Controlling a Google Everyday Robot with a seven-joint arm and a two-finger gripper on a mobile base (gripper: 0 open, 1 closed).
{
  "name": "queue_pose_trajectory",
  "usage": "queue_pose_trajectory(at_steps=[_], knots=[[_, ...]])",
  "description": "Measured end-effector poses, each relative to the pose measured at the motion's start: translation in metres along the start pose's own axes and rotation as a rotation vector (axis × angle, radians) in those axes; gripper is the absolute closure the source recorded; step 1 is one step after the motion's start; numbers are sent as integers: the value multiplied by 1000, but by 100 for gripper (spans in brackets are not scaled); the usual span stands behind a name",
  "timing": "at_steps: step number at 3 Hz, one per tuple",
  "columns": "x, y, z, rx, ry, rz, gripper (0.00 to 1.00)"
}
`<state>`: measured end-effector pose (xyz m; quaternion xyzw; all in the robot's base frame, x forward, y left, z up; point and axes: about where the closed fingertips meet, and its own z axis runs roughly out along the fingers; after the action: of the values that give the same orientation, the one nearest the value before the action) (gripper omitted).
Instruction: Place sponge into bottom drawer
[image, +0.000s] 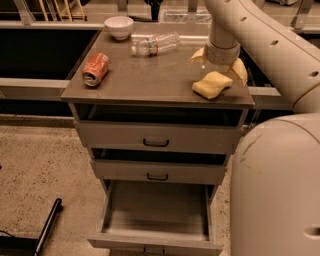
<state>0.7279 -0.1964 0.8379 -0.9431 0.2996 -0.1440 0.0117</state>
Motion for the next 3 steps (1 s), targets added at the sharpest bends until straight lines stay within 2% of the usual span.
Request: queue_pose_trajectory(at_steps=[1, 2, 3], knots=[[-4, -4, -3, 10, -40, 8, 19], [-7, -11, -6, 21, -81, 17, 50], [-8, -13, 0, 1, -105, 40, 74]])
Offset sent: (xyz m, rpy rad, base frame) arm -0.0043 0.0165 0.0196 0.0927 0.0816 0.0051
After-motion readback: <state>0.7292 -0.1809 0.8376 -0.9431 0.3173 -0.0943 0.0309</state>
